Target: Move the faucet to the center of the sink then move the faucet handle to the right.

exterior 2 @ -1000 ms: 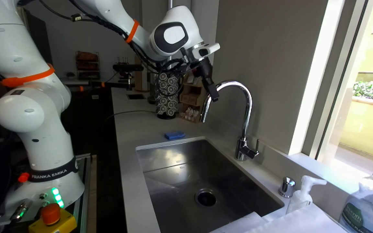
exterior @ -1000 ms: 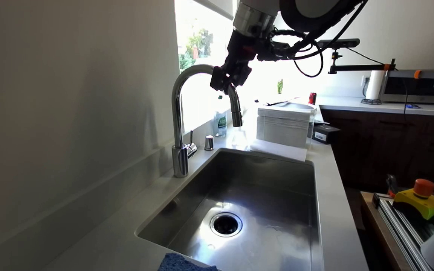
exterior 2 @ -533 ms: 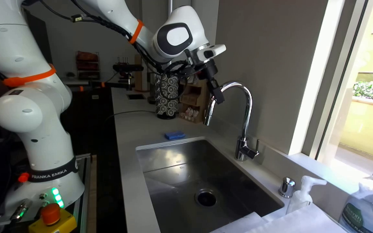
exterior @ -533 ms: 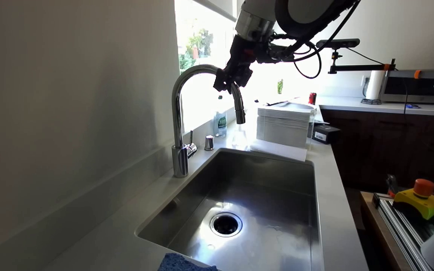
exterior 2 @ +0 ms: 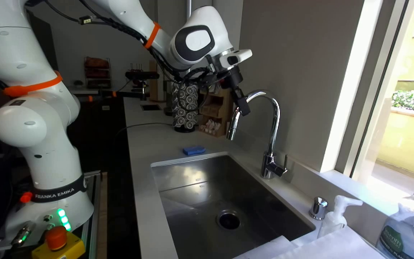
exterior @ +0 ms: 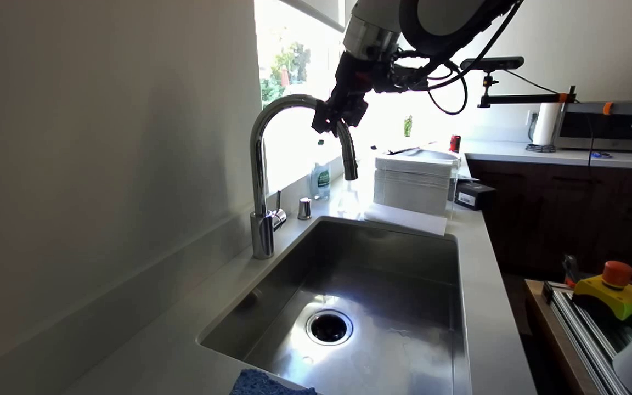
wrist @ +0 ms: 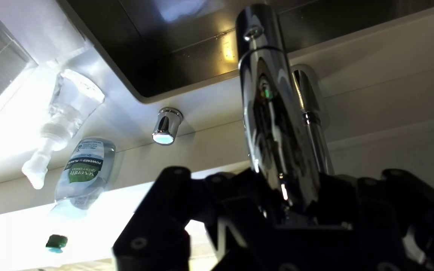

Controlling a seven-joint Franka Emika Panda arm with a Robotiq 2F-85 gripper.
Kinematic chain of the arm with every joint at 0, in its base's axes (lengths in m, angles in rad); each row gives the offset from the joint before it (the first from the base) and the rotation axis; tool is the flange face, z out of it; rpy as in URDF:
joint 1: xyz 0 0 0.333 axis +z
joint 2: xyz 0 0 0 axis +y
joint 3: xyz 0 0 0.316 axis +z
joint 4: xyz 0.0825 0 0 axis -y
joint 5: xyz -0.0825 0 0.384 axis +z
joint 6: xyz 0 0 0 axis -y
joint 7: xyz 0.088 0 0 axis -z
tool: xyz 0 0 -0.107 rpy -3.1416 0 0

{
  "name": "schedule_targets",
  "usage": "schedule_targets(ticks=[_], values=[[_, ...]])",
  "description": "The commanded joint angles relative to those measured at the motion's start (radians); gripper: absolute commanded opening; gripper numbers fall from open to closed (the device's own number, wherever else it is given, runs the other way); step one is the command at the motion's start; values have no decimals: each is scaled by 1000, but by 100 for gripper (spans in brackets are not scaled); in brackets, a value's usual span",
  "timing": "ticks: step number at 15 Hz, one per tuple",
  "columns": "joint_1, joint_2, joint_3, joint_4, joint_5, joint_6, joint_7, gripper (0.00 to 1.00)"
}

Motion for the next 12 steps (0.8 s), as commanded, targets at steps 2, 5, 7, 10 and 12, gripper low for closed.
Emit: schedule_targets(ticks=[2,5,7,10,12], values=[[-16,-71,-14,-28,16,-54,-40,26],[0,-91,-25,-27,50,-83,-92,46],[11,-99,-30,-23,82,-119,-133,62],[18,-133,-39,-12,113,-228,-195,84],[27,-155,-43,-7,133,-300,-231,98]])
